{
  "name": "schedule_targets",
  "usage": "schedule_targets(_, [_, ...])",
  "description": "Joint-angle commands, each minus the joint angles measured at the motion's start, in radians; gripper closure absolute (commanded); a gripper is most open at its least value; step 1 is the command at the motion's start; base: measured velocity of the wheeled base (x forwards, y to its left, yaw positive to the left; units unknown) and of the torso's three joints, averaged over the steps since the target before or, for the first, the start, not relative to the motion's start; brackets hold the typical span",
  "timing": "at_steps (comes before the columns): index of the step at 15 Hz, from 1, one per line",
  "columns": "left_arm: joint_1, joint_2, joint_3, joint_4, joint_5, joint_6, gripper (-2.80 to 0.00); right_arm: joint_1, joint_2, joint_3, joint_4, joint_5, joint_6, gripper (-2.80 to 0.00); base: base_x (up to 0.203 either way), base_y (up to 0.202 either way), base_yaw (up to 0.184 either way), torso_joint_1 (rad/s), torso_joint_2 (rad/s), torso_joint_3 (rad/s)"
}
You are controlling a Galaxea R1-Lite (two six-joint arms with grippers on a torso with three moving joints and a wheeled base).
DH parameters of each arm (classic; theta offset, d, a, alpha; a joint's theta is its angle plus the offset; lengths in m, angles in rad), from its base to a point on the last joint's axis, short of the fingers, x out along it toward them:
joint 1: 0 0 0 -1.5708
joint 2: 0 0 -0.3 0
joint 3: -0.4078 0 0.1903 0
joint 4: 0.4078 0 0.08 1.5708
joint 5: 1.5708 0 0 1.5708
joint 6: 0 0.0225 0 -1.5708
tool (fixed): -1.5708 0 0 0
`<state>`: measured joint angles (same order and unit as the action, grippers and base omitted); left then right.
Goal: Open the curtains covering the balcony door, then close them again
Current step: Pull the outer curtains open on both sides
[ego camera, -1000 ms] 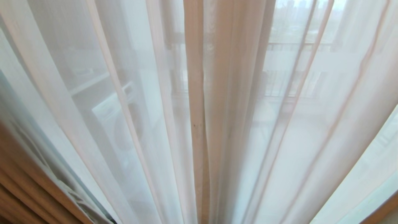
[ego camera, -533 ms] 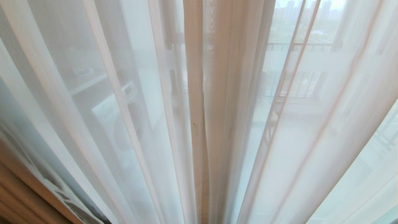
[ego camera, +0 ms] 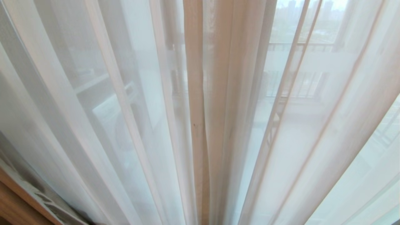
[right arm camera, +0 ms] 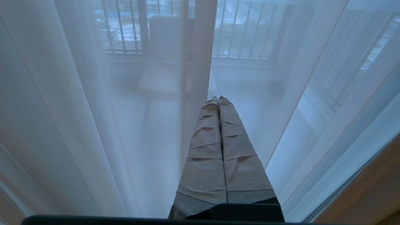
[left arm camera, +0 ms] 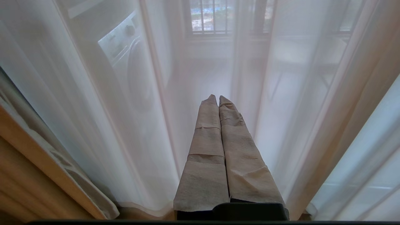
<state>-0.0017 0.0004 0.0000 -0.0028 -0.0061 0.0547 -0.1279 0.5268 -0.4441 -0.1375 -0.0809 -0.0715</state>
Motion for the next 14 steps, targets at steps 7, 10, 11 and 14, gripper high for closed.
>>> schedule_targets(7, [0.000, 0.000, 0.000, 0.000, 0.000, 0.000, 0.00, 0.068, -0.138, 0.185, 0.002, -0.003, 0.000, 0.00, 0.000, 0.000, 0.000, 0.000, 0.00, 0.000])
schedule_targets(10, [0.000, 0.000, 0.000, 0.000, 0.000, 0.001, 0.00, 0.097, -0.210, 0.269, 0.002, -0.002, 0.005, 0.00, 0.000, 0.000, 0.000, 0.000, 0.00, 0.000])
schedule_targets(11, [0.000, 0.000, 0.000, 0.000, 0.000, 0.000, 0.00, 0.104, -0.233, 0.290, 0.002, -0.002, 0.005, 0.00, 0.000, 0.000, 0.000, 0.000, 0.00, 0.000])
schedule_targets(14, [0.000, 0.000, 0.000, 0.000, 0.000, -0.001, 0.00, 0.122, -0.321, 0.367, 0.004, -0.001, 0.007, 0.00, 0.000, 0.000, 0.000, 0.000, 0.00, 0.000])
